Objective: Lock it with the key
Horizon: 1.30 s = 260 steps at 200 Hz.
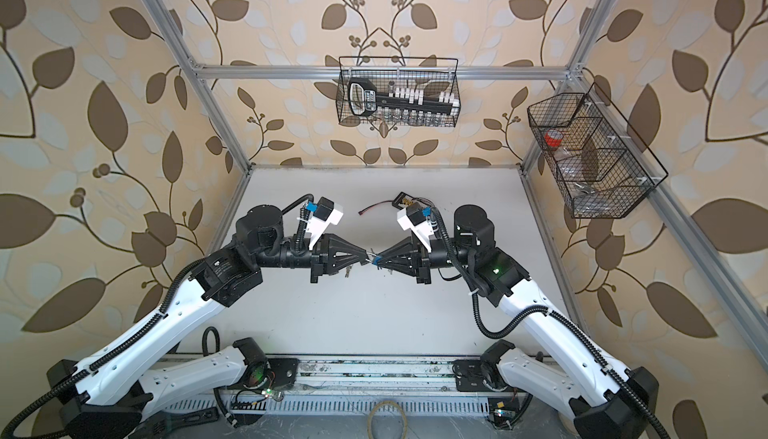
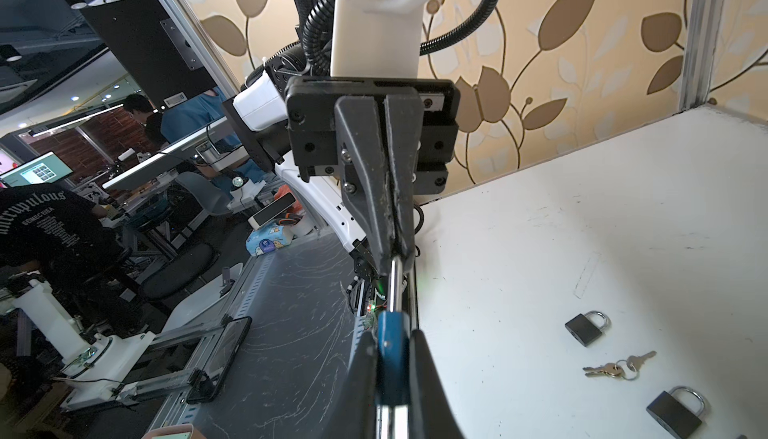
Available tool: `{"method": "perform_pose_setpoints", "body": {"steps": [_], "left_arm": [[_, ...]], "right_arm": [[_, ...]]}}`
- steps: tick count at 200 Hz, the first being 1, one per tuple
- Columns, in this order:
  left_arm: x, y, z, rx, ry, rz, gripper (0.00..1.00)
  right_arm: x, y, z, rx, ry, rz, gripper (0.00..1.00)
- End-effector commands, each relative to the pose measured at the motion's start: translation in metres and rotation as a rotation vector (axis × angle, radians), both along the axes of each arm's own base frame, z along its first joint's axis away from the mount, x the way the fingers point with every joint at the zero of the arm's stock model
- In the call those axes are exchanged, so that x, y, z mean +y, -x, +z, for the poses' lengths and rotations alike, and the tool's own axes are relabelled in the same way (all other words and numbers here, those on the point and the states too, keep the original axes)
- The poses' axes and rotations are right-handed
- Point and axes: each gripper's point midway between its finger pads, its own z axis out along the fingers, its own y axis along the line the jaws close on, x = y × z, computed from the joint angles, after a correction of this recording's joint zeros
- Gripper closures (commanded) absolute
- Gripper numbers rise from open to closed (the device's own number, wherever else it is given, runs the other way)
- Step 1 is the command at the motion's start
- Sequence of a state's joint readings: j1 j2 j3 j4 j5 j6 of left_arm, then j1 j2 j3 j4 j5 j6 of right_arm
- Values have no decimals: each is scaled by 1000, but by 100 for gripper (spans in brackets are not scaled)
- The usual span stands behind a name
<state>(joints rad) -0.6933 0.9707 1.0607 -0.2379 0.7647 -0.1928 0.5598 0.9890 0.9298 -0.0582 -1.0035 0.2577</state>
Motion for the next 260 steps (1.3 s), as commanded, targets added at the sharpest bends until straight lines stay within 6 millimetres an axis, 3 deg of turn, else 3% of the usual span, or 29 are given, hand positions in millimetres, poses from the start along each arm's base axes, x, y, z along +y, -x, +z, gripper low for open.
{"method": "perform_pose_setpoints", "body": {"steps": [1, 62, 79, 115, 143, 194, 222, 260], "left_arm": [[-6, 8, 13, -33, 43, -63, 100], [-36, 10, -30, 39, -29, -119, 100], [-28, 5, -27, 18, -22, -54, 100], [-8, 3, -3, -55, 12, 42, 100], [-4, 9, 12, -79, 37, 33, 70], [-9, 14, 19, -70, 67, -17, 58], [-11, 13, 21, -69, 77, -23, 59], [-15, 11, 16, -55, 69, -34, 78]], "right_arm": [[2, 4, 26, -55, -54, 28, 100], [7, -3, 57, -86, -142, 25, 100], [4, -3, 56, -96, -134, 10, 100], [-2, -2, 30, -63, -72, -8, 100], [-5, 2, 19, -49, -43, 0, 100], [-2, 2, 12, -23, -12, 24, 100], [-1, 3, 8, -17, 3, 44, 100], [-1, 6, 11, -17, -9, 59, 100]]}}
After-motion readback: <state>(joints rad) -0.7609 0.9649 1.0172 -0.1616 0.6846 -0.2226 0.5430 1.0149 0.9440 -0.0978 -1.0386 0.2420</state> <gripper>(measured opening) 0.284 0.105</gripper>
